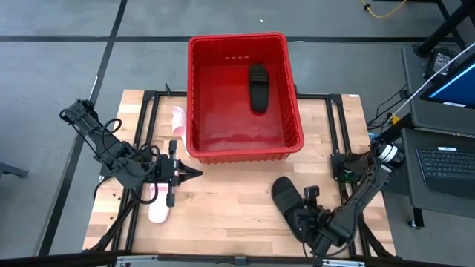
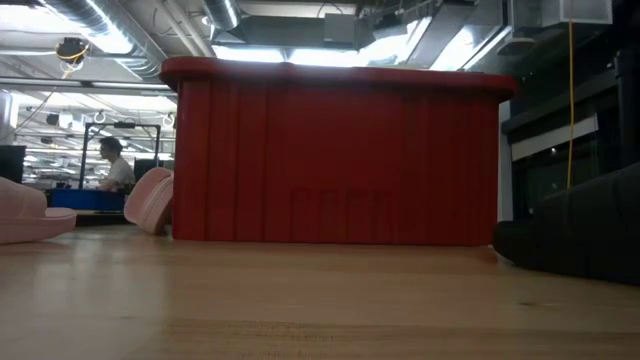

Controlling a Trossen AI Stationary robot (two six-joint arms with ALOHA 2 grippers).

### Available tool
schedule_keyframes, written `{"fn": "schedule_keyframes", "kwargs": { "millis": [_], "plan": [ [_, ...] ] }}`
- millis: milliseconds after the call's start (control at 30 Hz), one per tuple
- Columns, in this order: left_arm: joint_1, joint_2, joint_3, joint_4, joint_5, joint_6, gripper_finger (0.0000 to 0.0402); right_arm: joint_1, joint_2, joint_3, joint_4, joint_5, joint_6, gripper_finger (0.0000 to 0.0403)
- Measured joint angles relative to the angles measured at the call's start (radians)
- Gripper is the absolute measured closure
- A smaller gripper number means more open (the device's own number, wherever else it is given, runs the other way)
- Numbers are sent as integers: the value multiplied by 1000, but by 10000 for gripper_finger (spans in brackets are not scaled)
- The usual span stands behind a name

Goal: Pick and place slides into bin
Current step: Put the black slide in the red bin

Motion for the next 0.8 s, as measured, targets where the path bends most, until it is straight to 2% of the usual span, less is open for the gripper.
{"fn": "schedule_keyframes", "kwargs": {
  "millis": [200, 500, 600, 733, 800],
  "plan": [
    [0, 0, 0, 0, 0, -24, 400, -11, 0, -10, -1, 40, 22, 271],
    [0, 0, 0, 0, 0, -23, 400, -42, 0, -10, -1, 40, 21, 277],
    [0, 0, 0, 0, 0, -23, 400, -47, 0, -10, 10, 40, 20, 303],
    [0, 0, 0, 0, 0, -22, 400, -47, 0, -10, 16, 40, 19, 370],
    [0, 0, 0, 0, 0, -22, 400, -47, 0, -10, 17, 39, 20, 389]
  ]
}}
